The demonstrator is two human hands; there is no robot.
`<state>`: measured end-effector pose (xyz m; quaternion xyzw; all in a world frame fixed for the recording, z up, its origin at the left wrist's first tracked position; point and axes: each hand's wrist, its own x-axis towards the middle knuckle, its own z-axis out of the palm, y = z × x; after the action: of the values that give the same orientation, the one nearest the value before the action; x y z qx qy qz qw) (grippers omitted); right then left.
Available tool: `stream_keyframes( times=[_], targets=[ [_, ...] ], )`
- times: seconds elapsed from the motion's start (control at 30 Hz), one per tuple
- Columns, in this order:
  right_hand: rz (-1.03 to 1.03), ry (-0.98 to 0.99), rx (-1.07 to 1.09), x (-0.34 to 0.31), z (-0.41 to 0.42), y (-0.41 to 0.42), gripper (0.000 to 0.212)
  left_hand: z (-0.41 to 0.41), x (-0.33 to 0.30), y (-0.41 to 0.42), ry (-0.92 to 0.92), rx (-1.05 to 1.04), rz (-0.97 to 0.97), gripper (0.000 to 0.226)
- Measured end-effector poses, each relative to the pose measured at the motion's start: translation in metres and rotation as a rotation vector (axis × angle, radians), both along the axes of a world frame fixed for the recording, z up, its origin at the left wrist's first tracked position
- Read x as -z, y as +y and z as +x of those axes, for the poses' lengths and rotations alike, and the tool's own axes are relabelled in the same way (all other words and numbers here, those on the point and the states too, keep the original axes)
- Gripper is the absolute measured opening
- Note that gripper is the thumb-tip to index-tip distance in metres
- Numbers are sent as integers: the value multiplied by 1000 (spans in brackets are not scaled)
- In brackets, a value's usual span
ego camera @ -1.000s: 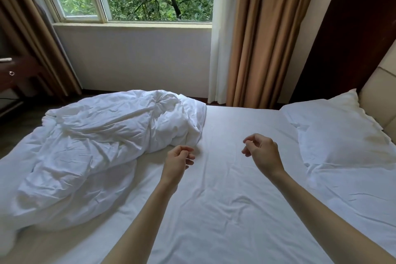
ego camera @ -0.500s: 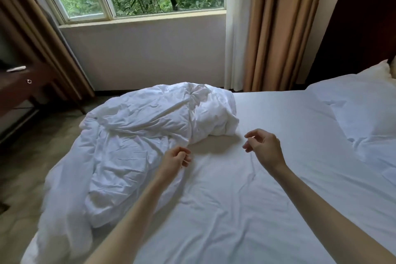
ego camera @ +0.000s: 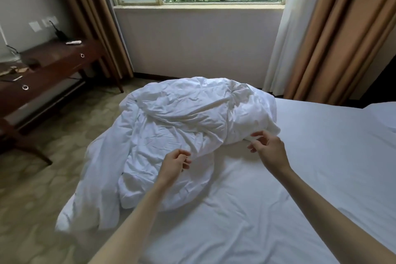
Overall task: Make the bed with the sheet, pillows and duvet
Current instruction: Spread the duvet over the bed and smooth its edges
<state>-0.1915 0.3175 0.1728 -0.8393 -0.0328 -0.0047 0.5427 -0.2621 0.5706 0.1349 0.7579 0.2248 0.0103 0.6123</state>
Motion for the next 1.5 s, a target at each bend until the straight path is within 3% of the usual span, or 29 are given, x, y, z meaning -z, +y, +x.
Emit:
stream_keyframes(
  times=[0.3,0.47,0.57,0.7,0.77,0.97,1.07,1.13,1.27,1.5],
  targets=[
    [-35,32,-112,4,24,95,16,10,14,93,39,-104,3,25],
    [-62,-6,-81,8,38,166,13,36,16,171,90,12,65,23],
    [-80,30,-49,15,45,214,16,57,24,224,138,43,204,20],
    [-141,88,-57,30,53,276,16,82,44,291,290,58,556,38],
    [-165,109,-56,36,53,301,17,90,51,313,390,110,643,47],
    [-221,218,-71,60,54,344,24,98,89,357,602,161,624,96],
    [-231,264,-55,69,51,353,20,88,113,359,718,171,595,107],
    [-225,296,-47,73,46,355,16,84,126,357,694,148,594,98],
    [-207,330,-14,80,41,351,16,86,136,363,505,112,562,48],
    [-62,395,13,80,45,339,15,81,98,335,79,39,-6,32]
  ],
)
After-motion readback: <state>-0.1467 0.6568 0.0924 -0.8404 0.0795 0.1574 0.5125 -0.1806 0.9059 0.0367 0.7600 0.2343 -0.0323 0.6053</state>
